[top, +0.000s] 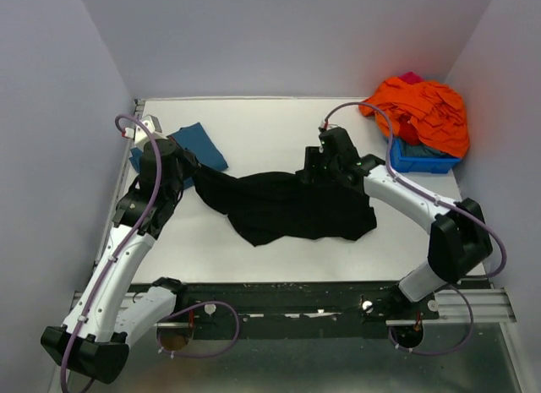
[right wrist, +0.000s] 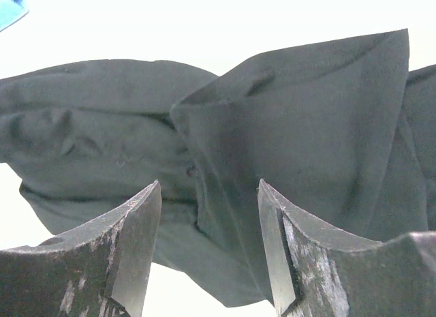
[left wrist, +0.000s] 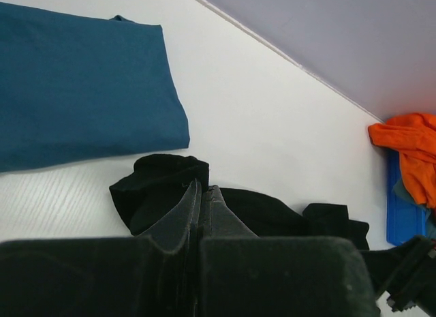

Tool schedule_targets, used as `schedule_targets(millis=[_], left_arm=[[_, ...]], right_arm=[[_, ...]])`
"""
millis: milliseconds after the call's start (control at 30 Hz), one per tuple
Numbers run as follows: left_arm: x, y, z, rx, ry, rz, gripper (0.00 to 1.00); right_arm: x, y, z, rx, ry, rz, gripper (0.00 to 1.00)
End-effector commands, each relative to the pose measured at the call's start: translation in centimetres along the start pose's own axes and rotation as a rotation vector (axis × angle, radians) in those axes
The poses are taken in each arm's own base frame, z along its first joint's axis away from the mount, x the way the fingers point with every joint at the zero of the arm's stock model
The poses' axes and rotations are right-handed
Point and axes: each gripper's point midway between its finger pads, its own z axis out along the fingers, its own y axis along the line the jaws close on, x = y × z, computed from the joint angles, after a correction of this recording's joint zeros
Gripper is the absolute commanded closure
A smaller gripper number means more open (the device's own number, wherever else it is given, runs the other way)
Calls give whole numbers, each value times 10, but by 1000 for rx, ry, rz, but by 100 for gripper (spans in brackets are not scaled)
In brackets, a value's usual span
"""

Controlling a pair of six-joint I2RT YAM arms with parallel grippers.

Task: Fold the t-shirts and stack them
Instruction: Flatten out the tshirt

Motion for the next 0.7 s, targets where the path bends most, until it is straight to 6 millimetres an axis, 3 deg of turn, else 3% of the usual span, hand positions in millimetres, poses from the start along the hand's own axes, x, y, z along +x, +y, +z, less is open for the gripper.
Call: schedule_targets(millis=[0,200,233,267,333,367,467,533,567,633,667], left_arm=[[-14,-4,-10,23,-35,5,100],[-15,-8,-9,32,-29,12,100],[-14,-8,-9,32,-24,17,100],[-14,-8,-8,32,-22,20,100],[-13,-7,-8,28,-18,27,100],[-13,-7,-8,29,-21,27,100],[-12,-6,-8,29,-21,27,100],[-10,-6,-8,32,-15,27,100],[-8,-5,-7,31,-11,28,100],[-4,-4,-6,32,-2,29,100],[-3,-4,-6,35,2,29,100]], right_arm=[[0,-5,23,81,34,-69,34],[21,10,50,70,112,-125,39],[24,11,52,71,123,-131,48],[27,15,51,67,132,-141,68],[31,30,42,30,115,-192,89],[36,40,36,5,107,-224,93],[61,81,8,-140,112,-351,93],[79,101,-12,-211,130,-400,90],[87,108,-21,-256,139,-407,81],[102,122,-38,-377,191,-390,41],[101,122,-44,-388,186,-377,26]])
